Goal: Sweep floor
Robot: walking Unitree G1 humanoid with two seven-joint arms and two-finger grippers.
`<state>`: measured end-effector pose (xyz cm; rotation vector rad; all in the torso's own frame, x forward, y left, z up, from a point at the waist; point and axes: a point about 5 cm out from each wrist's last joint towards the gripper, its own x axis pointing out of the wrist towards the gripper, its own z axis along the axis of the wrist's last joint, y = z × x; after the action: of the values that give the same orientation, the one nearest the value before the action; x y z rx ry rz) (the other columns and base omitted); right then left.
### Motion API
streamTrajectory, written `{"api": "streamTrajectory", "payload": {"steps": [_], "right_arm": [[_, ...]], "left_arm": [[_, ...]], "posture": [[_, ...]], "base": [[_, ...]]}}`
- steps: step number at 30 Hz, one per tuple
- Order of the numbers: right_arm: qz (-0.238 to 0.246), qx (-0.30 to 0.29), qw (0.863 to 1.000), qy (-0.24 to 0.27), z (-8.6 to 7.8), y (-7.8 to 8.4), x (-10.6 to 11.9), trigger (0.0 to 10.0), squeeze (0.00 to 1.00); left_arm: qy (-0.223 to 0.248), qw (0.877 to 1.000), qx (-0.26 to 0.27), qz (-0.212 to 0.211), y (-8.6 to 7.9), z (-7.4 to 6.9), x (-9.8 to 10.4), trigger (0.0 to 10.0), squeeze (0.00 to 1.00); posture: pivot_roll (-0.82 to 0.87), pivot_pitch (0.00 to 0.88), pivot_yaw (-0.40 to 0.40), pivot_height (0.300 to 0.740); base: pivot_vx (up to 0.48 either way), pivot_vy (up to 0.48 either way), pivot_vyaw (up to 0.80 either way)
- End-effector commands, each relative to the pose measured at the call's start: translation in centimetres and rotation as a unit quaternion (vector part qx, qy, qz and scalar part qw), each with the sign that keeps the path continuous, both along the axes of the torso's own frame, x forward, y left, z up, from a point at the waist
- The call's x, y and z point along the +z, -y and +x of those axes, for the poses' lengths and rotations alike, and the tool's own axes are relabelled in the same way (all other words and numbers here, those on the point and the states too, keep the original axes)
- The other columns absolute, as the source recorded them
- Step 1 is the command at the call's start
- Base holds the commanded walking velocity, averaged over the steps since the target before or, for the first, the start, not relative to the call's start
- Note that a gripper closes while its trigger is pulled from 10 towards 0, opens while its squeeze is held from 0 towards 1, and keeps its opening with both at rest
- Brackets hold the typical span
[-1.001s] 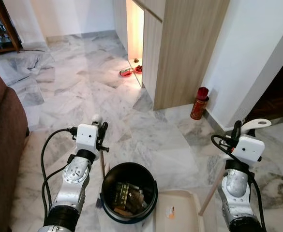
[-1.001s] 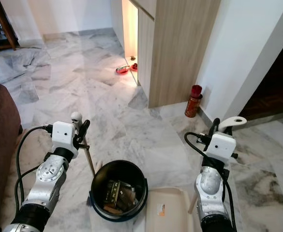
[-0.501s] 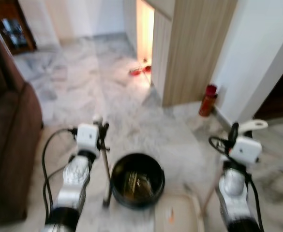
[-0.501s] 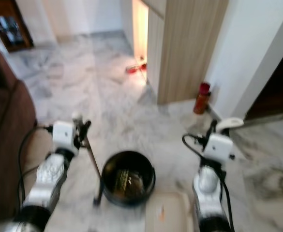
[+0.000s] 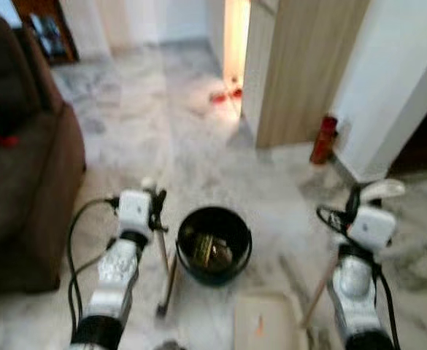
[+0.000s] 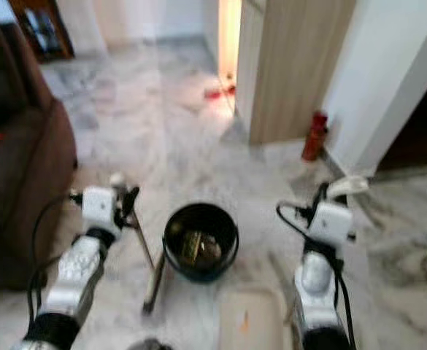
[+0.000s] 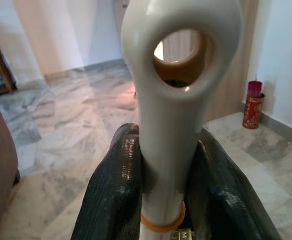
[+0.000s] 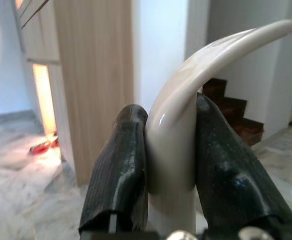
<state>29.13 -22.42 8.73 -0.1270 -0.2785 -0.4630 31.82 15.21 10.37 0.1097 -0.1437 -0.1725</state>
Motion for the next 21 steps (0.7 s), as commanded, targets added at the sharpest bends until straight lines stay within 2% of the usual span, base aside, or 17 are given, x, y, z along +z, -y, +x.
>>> {"api": "streamTrajectory", "payload": {"steps": [1, 15, 21], "right_arm": [[-0.005, 0.005, 1.0, 0.012, 0.27, -0.14, 0.58, 10.0, 0.0], [-0.003, 0.01, 1.0, 0.01, 0.3, -0.32, 0.53, 10.0, 0.0], [-0.002, 0.009, 1.0, 0.011, 0.16, -0.26, 0.5, 10.0, 0.0]], "left_arm": [[0.018, 1.0, 0.003, -0.002, -0.2, 0.22, 0.88, 10.0, 0.0], [0.017, 1.0, 0.002, -0.004, -0.08, 0.29, 0.91, 10.0, 0.0], [0.013, 1.0, -0.002, 0.002, 0.11, 0.37, 0.74, 10.0, 0.0]], "posture": [[0.13, 0.041, -0.011, 0.74], [0.12, 0.056, -0.012, 0.74], [0.11, 0.055, -0.009, 0.74]], "base": [[-0.289, 0.0, 0.0], [-0.286, 0.0, 0.0], [0.0, 0.0, 0.0]]}}
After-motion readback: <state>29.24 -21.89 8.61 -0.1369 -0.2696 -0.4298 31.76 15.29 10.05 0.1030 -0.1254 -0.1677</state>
